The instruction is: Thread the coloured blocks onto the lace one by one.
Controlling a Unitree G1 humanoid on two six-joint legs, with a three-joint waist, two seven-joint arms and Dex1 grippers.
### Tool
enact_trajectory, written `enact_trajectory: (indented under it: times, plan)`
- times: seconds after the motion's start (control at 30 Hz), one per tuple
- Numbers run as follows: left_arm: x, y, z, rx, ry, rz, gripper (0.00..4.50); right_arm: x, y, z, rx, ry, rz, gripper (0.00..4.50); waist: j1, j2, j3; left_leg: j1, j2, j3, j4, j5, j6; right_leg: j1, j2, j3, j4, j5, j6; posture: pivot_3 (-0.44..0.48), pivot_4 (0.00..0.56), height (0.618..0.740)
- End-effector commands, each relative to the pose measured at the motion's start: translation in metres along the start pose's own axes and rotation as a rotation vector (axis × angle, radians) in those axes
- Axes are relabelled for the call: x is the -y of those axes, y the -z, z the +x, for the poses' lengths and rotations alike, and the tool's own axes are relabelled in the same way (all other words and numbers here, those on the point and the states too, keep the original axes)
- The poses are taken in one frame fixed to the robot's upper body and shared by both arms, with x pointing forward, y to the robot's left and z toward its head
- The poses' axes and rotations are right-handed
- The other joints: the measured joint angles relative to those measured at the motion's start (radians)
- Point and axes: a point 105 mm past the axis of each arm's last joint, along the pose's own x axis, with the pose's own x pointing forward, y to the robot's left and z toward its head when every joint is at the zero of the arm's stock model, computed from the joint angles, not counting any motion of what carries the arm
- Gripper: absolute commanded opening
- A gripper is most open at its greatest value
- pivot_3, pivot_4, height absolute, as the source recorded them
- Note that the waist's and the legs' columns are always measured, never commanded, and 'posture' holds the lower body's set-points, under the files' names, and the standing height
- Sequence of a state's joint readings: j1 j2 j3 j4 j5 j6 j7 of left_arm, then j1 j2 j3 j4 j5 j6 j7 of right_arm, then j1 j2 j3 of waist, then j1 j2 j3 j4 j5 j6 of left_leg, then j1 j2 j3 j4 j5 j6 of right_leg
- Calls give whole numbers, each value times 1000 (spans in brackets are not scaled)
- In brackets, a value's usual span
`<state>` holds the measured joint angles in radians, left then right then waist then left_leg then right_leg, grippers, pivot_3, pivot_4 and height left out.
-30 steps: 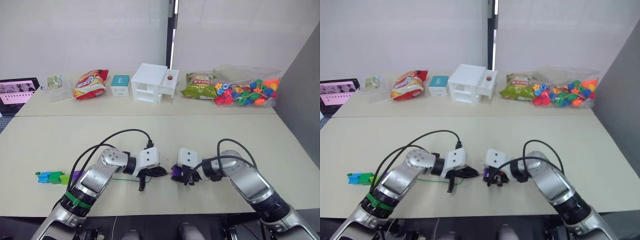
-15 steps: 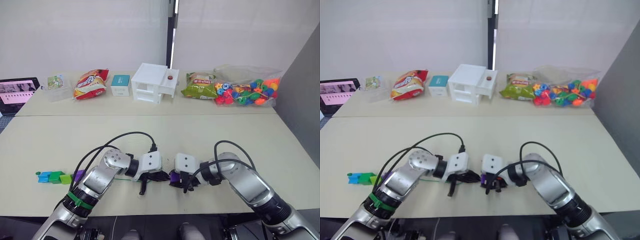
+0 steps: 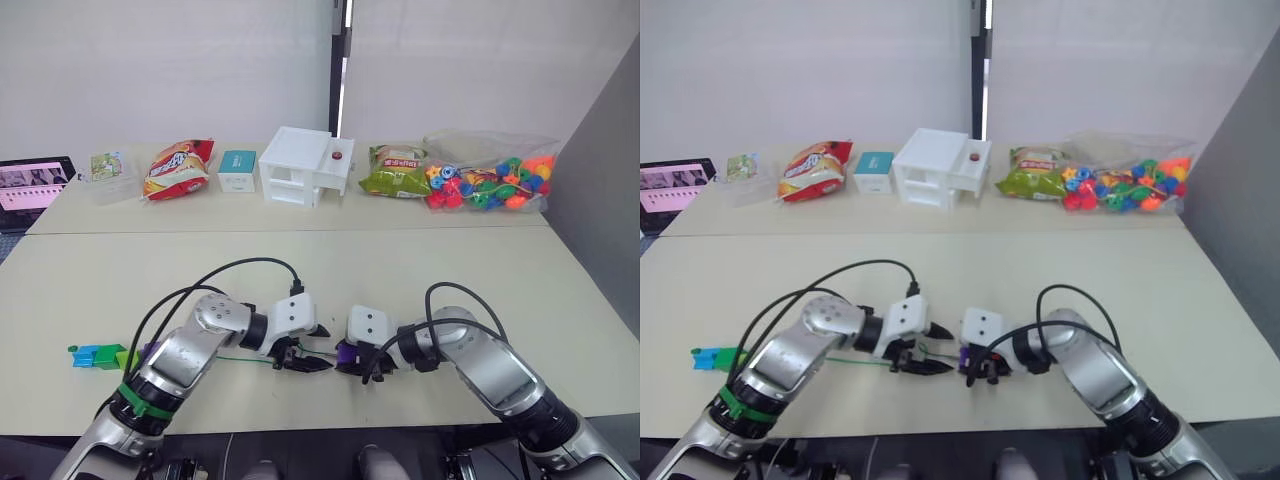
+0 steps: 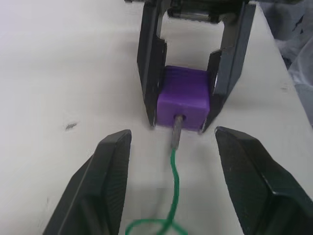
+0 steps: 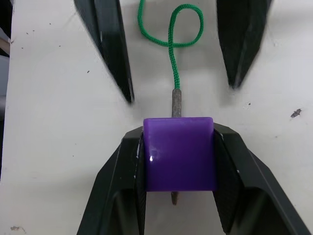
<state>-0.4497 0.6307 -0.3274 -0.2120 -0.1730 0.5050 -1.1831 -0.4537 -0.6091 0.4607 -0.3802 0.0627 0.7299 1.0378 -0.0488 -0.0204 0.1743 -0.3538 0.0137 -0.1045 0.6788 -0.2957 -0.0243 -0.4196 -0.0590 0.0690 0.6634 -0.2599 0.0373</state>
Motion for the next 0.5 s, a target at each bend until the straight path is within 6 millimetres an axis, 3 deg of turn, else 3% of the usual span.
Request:
enact_trajectory:
  times: [0.03, 0.13, 0.4, 0.5]
  plan:
    - [2, 2, -10, 18, -15, -13, 2853, -8, 1, 4, 8, -29, 15, 1204, 1, 0, 0, 0, 0, 0, 0, 0, 0, 0, 0, 0, 0, 0, 0, 0, 150, 740]
    - [2, 21, -11, -25, -34, -31, 2853, -5, 3, 2, 0, -18, 19, 1204, 0, 0, 0, 0, 0, 0, 0, 0, 0, 0, 0, 0, 0, 0, 0, 0, 150, 740]
    - [8, 34, 0, -15, -41, -43, 2853, -2, 4, -2, -11, 0, 23, 1204, 6, 0, 0, 0, 0, 0, 0, 0, 0, 1, 0, 0, -1, 0, 0, 0, 150, 740]
    - [9, 35, 2, -2, -30, -40, 1990, -2, 4, -2, -10, 1, 25, 1204, 6, 0, 0, 0, 0, 0, 0, 0, 0, 1, 0, 0, -1, 0, 0, 0, 150, 740]
